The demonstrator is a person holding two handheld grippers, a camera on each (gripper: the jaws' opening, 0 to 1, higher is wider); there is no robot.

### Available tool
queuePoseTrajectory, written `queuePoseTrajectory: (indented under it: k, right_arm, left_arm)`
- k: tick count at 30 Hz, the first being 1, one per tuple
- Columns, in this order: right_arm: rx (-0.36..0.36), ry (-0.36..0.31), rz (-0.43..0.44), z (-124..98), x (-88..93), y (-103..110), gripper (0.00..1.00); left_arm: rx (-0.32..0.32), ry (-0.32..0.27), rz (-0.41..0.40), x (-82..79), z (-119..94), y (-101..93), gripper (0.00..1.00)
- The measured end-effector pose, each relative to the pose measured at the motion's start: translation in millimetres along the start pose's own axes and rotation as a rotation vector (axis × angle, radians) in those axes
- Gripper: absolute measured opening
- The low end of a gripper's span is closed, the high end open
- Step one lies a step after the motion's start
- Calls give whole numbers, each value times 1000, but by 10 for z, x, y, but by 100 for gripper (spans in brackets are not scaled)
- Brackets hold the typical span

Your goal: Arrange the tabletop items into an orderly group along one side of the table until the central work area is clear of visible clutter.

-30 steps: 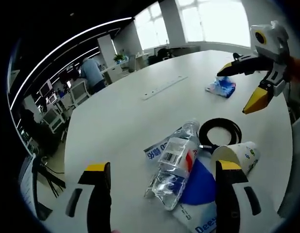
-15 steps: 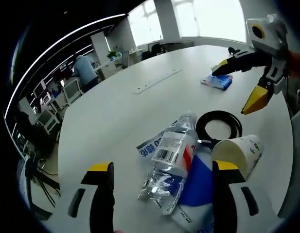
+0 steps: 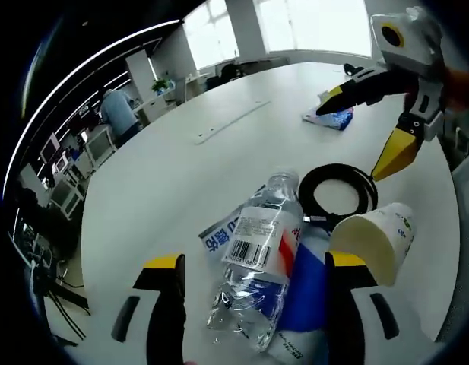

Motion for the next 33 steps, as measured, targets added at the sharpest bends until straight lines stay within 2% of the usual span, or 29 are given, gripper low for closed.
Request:
queuePoseTrajectory:
  k: [21, 26, 33]
  right_arm:
    - [-3, 6, 24, 75, 55, -49, 70]
    - [-4, 8, 28, 81, 65, -47, 70]
    - [-8, 12, 32, 98, 82, -42, 70]
  left_arm:
    - [66, 59, 50, -82, 219, 6, 57]
    - [93, 75, 59, -94, 249, -6, 49]
    - [107, 94, 88, -115, 275, 5, 46]
Point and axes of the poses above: the point that each gripper's makers call its tool centre point, and the gripper's own axes: z roughly forward along the fingers, y roughly to its left, x roughly out of its underside, the point moved 10 cm from there along -z, roughly backward along the fingers, and after that the axes turned 15 degrees about -z, right-handed, at the moved point
